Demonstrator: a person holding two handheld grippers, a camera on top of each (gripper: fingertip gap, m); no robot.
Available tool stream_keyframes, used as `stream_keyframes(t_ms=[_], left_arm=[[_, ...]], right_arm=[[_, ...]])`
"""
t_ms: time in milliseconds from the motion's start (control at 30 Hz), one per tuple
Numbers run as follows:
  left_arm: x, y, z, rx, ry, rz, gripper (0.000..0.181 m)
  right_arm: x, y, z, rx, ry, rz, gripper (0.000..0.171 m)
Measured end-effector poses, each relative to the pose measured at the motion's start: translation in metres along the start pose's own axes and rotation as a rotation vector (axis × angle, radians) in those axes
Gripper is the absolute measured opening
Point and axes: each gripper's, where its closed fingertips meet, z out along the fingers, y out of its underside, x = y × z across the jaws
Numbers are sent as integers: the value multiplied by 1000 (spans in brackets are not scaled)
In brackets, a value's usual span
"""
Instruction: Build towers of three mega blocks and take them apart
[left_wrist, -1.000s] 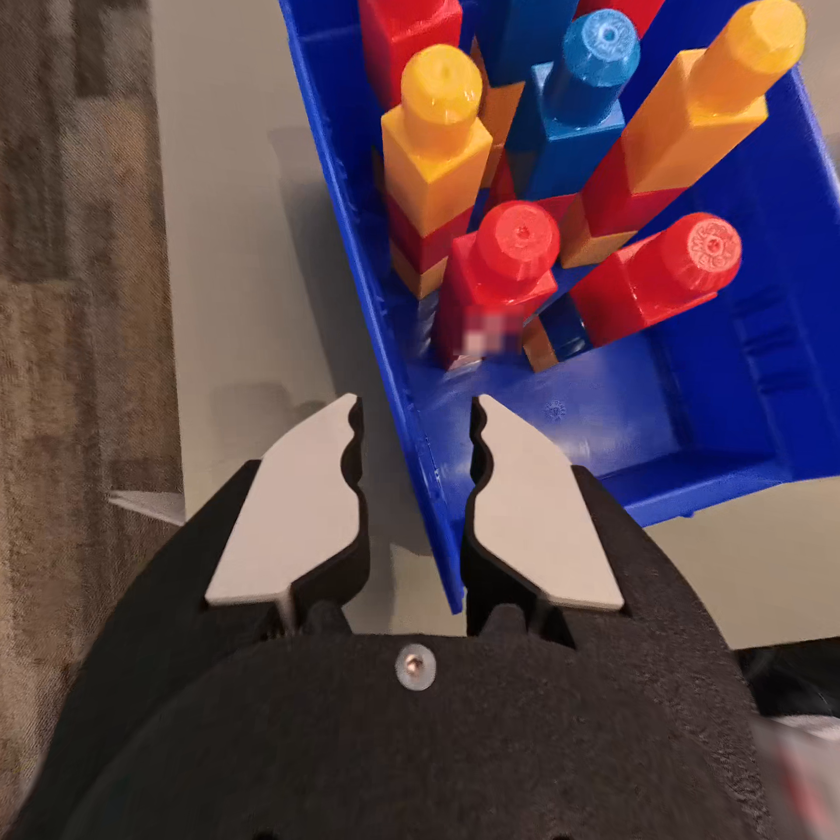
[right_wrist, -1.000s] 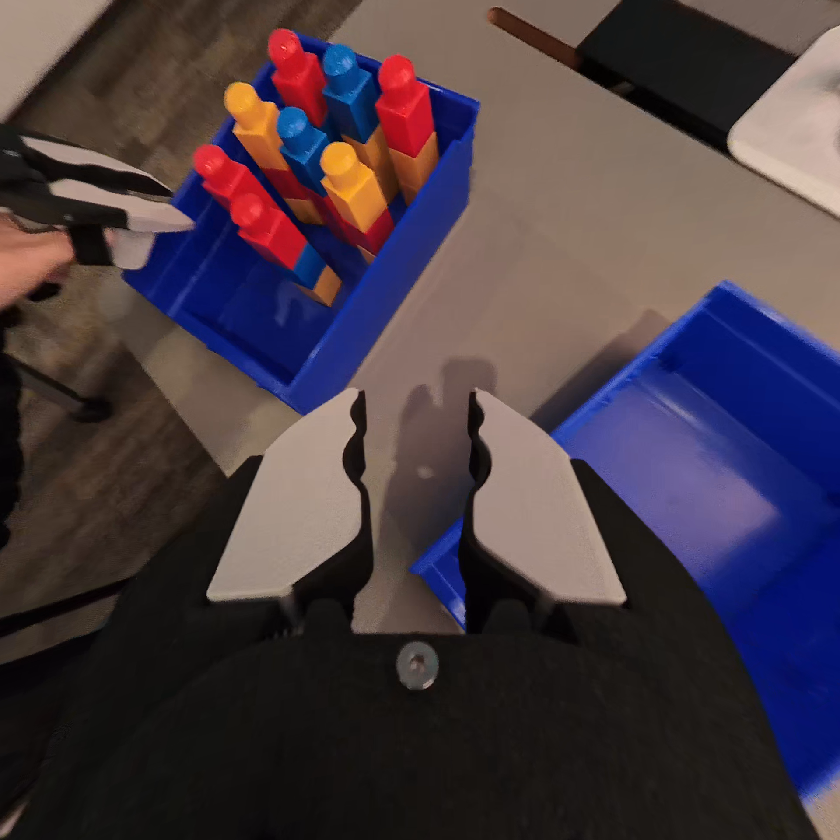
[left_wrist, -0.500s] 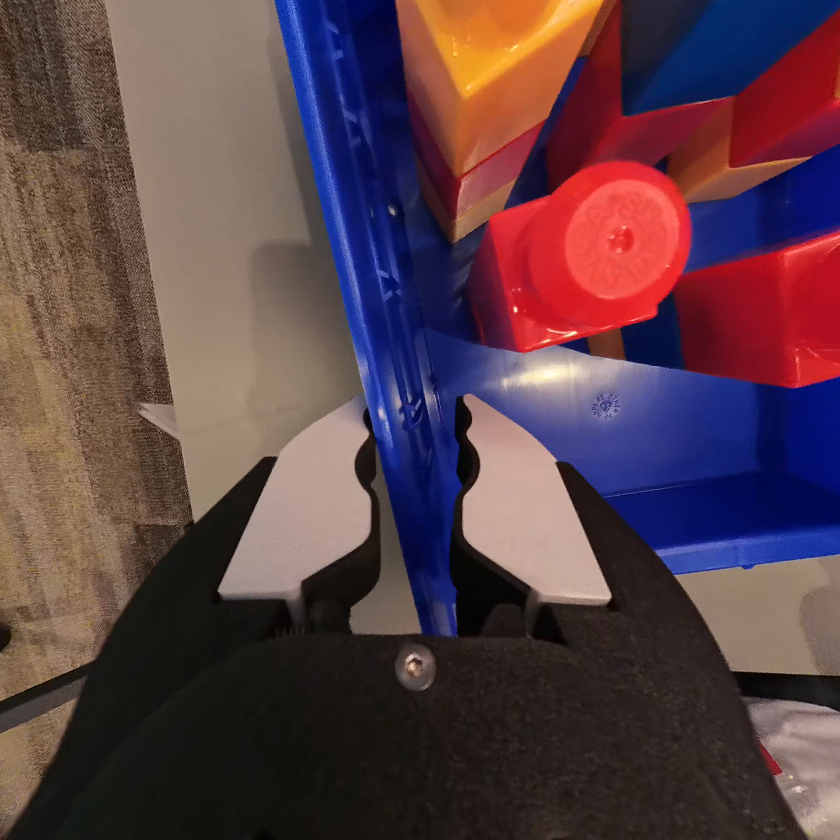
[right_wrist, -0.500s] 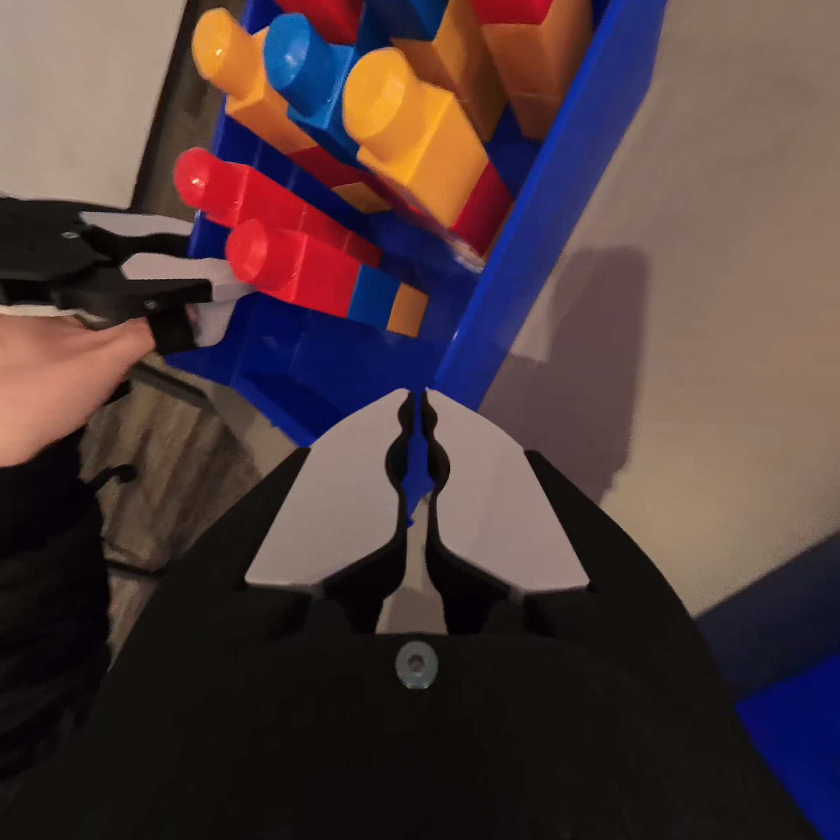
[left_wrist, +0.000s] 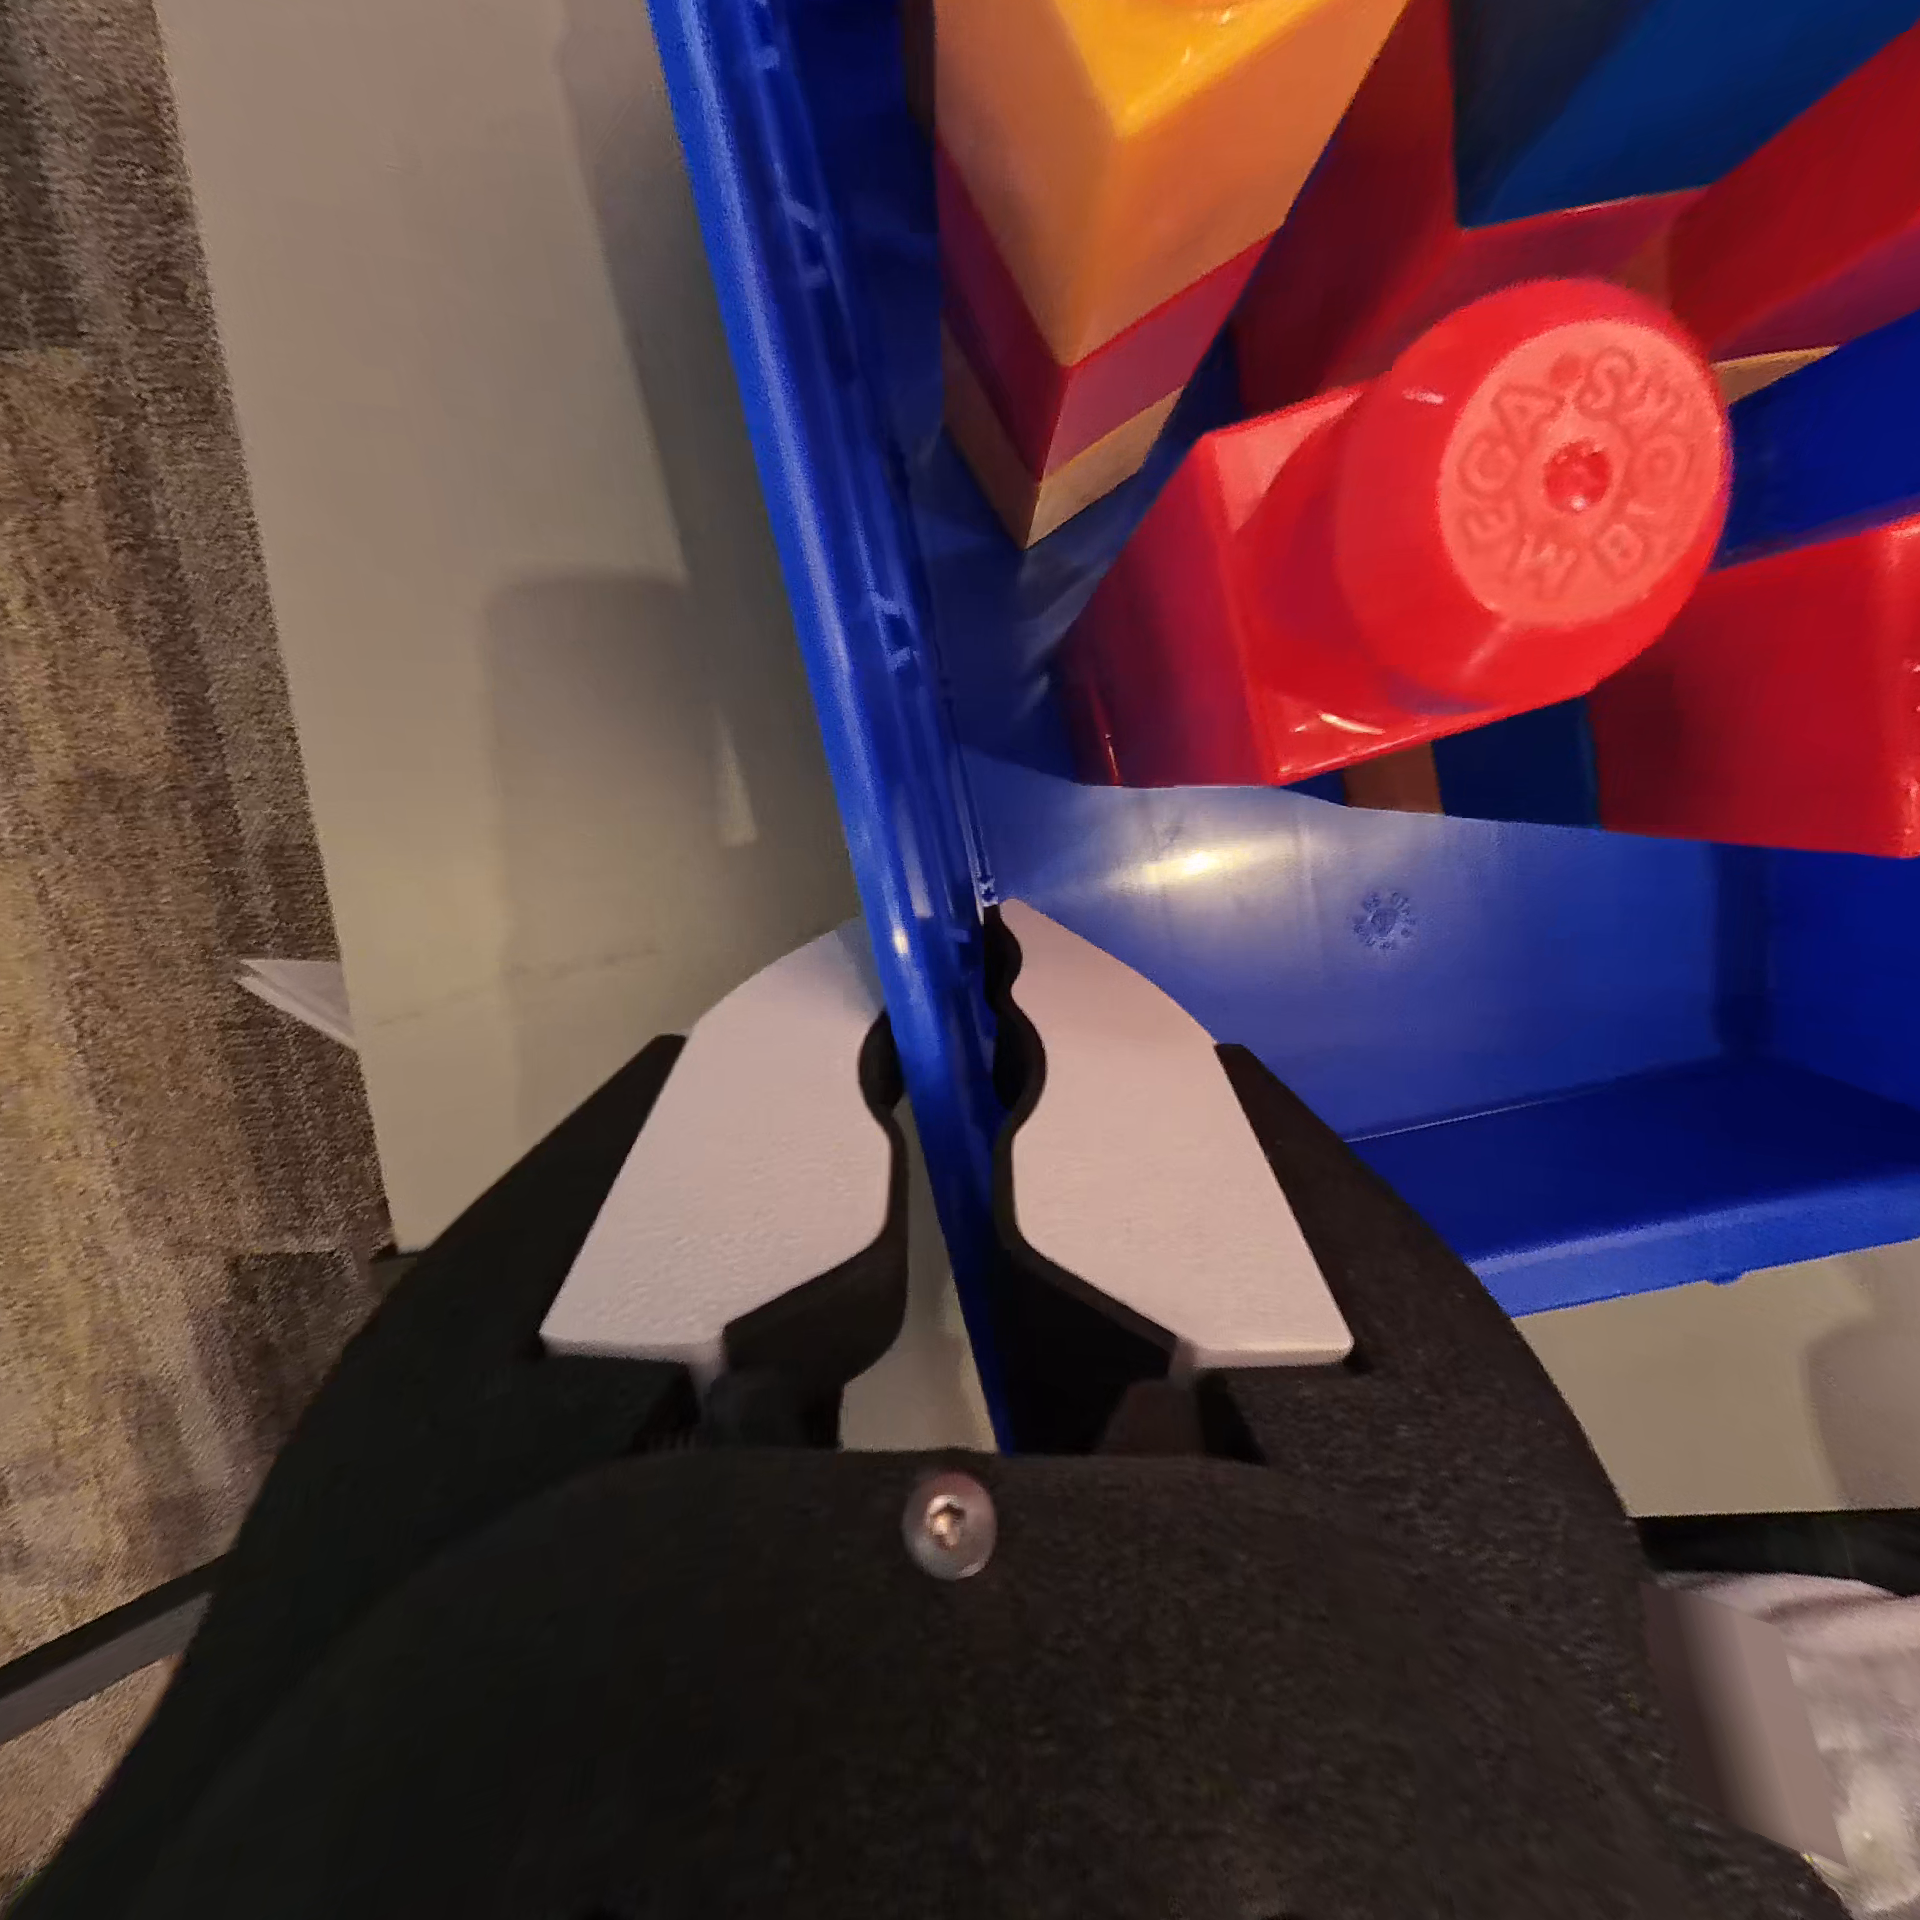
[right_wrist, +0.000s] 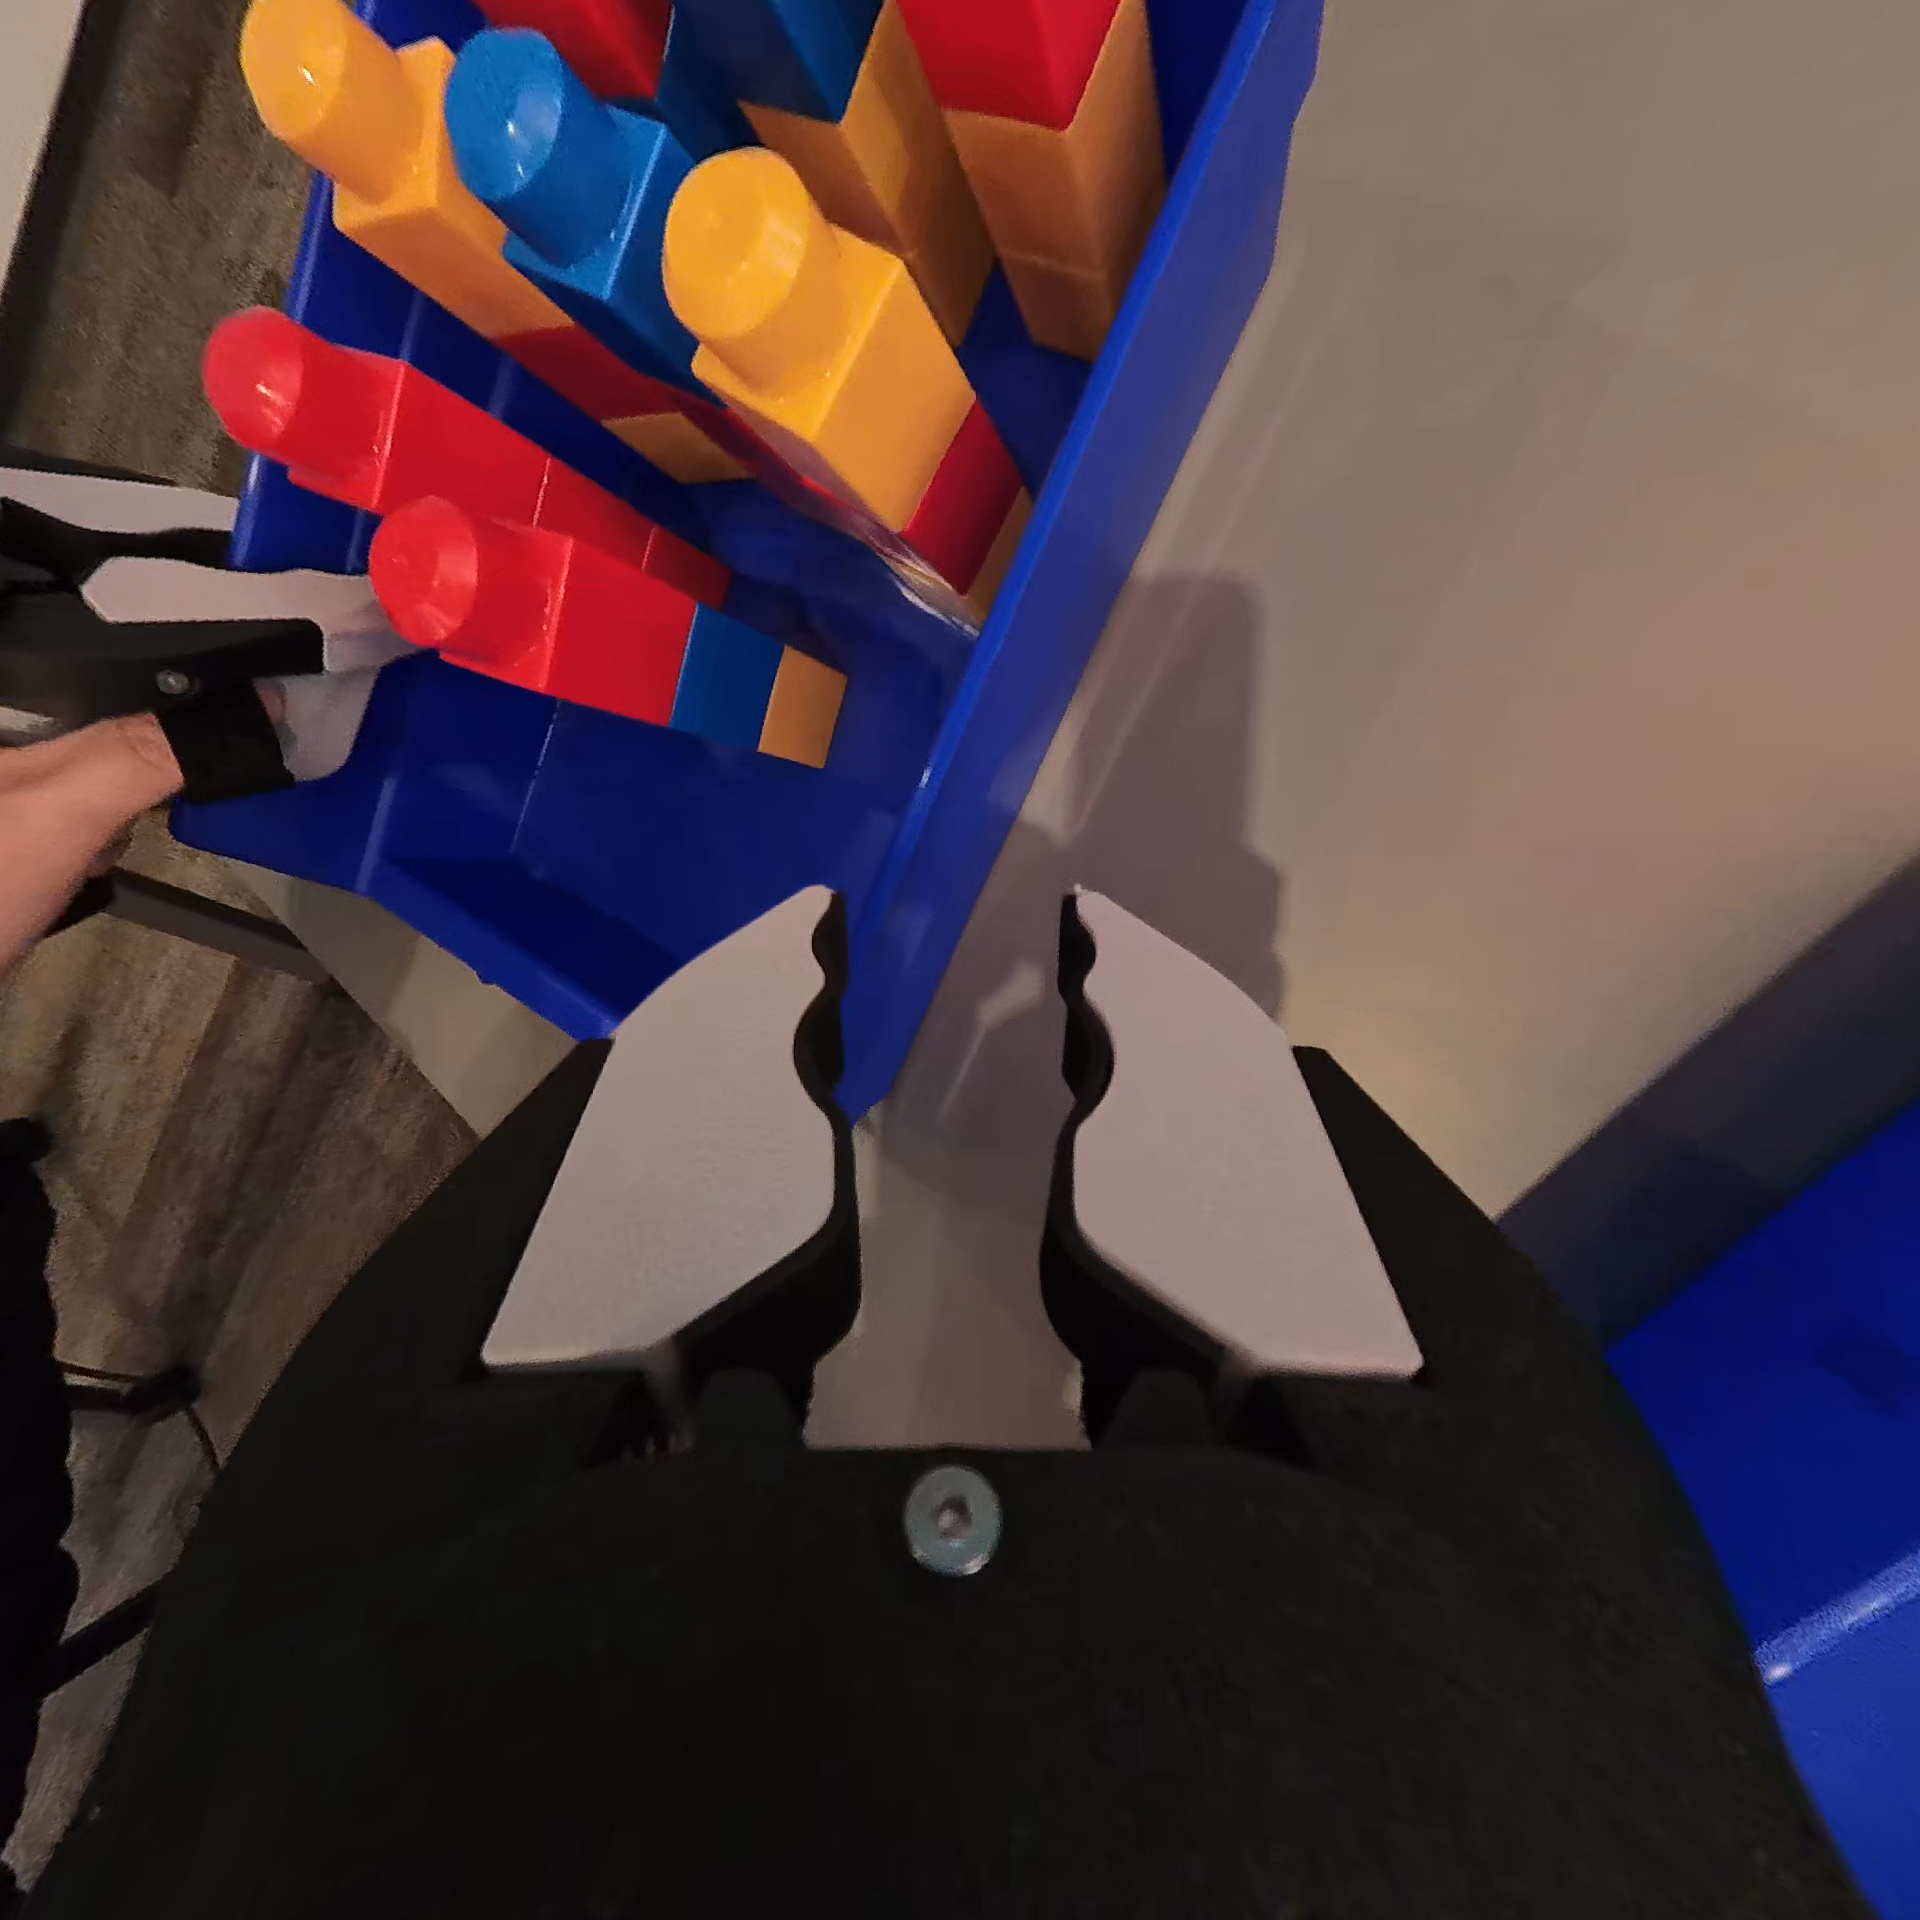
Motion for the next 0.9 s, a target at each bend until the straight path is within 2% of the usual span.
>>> stream_keyframes(t_ms=[533,900], left_arm=[[-18,-8,3,-6,43,-35,5],[-33,-5,1,-10,55,-56,5]], right_arm=[[39,-6,-23,43,12,41,38],[53,0,-23,24,11,56,39]])
